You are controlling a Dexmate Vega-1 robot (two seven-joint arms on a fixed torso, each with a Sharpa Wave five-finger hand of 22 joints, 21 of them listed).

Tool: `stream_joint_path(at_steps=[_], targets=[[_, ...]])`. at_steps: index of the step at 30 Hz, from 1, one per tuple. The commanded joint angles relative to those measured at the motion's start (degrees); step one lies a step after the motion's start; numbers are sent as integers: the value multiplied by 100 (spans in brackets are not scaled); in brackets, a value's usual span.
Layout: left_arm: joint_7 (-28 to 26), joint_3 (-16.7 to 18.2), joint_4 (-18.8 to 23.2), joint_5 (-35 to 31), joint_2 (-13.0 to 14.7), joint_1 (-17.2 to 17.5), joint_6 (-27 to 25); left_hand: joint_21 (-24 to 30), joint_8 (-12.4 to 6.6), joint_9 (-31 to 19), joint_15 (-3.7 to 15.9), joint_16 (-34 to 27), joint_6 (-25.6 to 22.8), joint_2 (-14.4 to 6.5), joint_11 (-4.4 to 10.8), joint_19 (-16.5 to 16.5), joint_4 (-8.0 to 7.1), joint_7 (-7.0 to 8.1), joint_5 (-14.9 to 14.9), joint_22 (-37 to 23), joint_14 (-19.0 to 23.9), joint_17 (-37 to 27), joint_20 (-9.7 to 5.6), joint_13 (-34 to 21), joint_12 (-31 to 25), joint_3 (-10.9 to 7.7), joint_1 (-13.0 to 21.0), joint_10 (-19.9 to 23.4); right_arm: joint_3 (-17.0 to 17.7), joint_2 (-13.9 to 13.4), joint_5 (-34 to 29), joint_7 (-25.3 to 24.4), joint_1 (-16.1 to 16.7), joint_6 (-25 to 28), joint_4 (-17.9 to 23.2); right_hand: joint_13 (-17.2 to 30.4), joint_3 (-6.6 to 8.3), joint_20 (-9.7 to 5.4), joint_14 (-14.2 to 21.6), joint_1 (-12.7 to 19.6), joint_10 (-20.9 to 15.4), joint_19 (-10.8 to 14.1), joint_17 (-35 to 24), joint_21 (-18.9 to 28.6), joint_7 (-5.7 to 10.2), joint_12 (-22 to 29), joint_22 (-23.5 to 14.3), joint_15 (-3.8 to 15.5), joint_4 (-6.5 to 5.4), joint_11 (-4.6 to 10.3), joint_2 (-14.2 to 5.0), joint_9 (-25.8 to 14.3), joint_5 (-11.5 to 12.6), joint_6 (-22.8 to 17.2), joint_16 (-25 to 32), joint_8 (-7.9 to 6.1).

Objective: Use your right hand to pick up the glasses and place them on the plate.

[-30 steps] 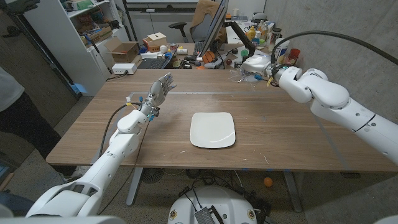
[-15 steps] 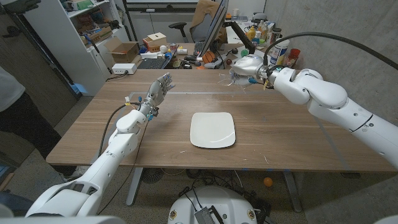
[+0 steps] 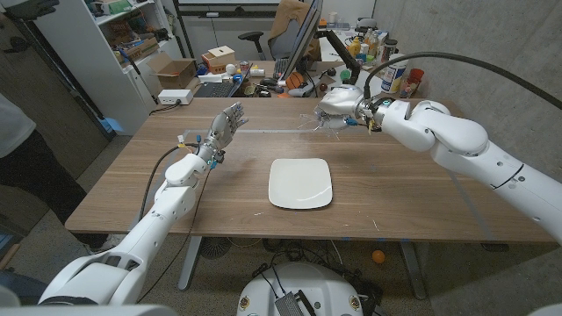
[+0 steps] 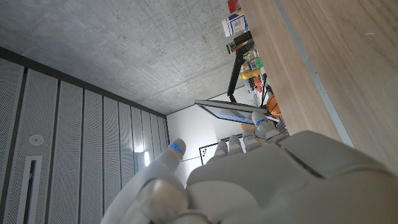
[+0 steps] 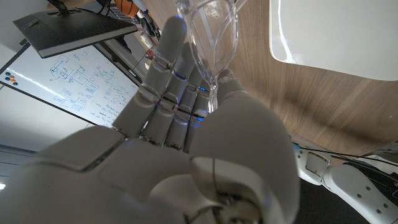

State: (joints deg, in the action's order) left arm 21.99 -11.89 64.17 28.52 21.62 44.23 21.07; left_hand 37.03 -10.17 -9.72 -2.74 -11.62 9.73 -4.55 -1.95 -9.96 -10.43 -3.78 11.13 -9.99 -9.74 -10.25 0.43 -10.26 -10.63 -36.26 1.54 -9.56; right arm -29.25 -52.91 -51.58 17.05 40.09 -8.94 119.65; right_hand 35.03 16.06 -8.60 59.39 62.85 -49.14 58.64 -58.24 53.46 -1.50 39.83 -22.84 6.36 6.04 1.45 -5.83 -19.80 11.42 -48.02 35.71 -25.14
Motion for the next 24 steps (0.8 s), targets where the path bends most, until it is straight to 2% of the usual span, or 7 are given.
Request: stream_joint_path(at_steps=[1, 24], targets=[[33, -16, -56, -43, -27, -52, -53, -14, -17, -23, -21, 11, 310, -563, 2, -378, 4, 7, 30, -22, -406, -16, 23, -8, -32, -21, -52, -489, -167, 152, 226, 249, -66, -394, -152, 36, 27, -373, 494, 339, -101, -230, -30, 65, 330, -2, 0, 616, -16, 80, -353, -9, 37, -381, -13, -16], [86, 48, -116, -17, -27, -52, -117, -46, -16, -23, -17, 11, 313, -559, 1, -365, 5, 2, 29, -23, -403, -16, 27, -8, -30, -17, -54, -495, -698, 613, 801, 1034, -541, -768, -776, 27, 38, -374, 545, 400, -124, -198, -35, 235, 306, -38, 96, 624, 19, 49, -361, -24, 37, -387, -93, -5]])
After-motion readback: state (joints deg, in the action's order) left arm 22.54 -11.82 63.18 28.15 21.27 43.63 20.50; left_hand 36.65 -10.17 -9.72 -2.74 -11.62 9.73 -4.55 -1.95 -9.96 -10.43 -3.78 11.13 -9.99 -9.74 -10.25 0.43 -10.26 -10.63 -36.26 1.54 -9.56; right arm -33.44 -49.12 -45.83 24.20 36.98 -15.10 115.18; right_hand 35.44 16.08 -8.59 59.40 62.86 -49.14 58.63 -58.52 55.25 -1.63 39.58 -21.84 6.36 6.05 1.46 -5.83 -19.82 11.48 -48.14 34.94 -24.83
